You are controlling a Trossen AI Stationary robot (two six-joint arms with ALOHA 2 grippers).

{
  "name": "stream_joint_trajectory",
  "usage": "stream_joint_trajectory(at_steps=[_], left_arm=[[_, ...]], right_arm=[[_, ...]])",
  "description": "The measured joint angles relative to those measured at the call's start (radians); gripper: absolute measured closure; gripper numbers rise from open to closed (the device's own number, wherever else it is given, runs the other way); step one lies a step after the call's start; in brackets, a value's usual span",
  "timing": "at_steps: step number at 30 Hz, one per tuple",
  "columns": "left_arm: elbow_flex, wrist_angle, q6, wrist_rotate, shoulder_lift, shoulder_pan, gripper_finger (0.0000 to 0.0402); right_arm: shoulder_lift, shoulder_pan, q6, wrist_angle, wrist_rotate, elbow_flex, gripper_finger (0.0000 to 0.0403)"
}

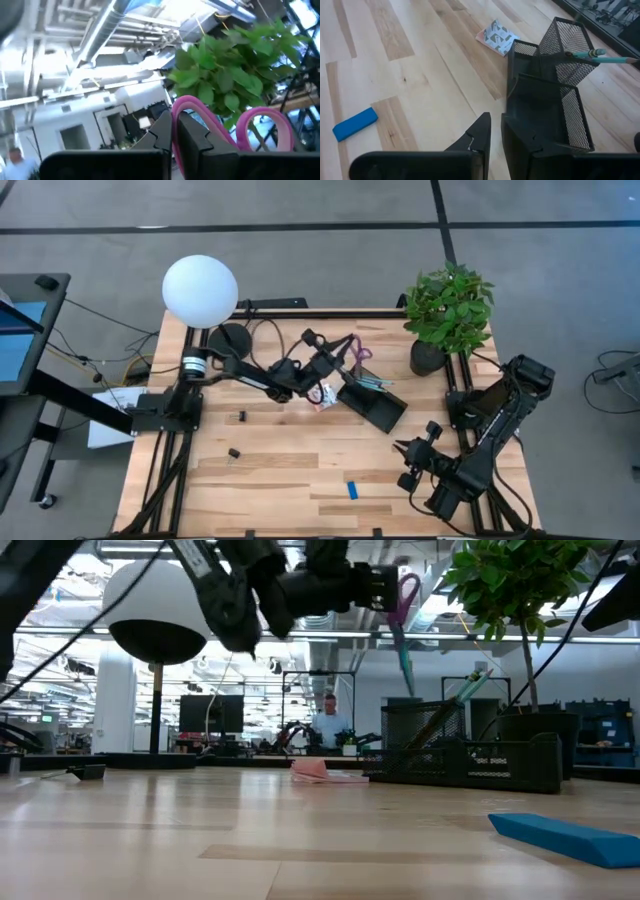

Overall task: Pick and place office supplies into organizer
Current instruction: Put the purple scissors into the black desk organizer

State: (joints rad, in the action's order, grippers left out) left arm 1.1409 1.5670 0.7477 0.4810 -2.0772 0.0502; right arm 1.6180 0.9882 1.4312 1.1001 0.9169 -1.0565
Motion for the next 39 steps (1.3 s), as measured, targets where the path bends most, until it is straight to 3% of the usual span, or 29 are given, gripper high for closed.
stream_joint_trajectory(at_steps=[4, 14, 22, 30, 39], left_arm=[[0.074, -0.066, 0.049, 0.0, -0.022, 0.009, 0.0401], [0.097, -0.417, -0.096, 0.052, -0.021, 0.011, 0.0401], [0.098, -0.491, -0.093, 0.044, -0.02, 0.006, 0.0365], [0.098, -0.585, -0.092, -0.132, -0.02, -0.013, 0.0335], [0.098, -0.615, -0.123, -0.105, -0.02, -0.035, 0.0286]], right_arm=[[0.0, 0.0, 0.0, 0.004, -0.001, 0.0, 0.0363], [0.0, 0.021, 0.0, 0.006, -0.003, 0.0, 0.0363], [0.0, 0.044, 0.0, 0.003, -0.003, 0.0, 0.0363], [0.0, 0.052, 0.0, 0.002, -0.002, 0.0, 0.0363], [0.0, 0.052, 0.0, 0.002, -0.003, 0.0, 0.0363]])
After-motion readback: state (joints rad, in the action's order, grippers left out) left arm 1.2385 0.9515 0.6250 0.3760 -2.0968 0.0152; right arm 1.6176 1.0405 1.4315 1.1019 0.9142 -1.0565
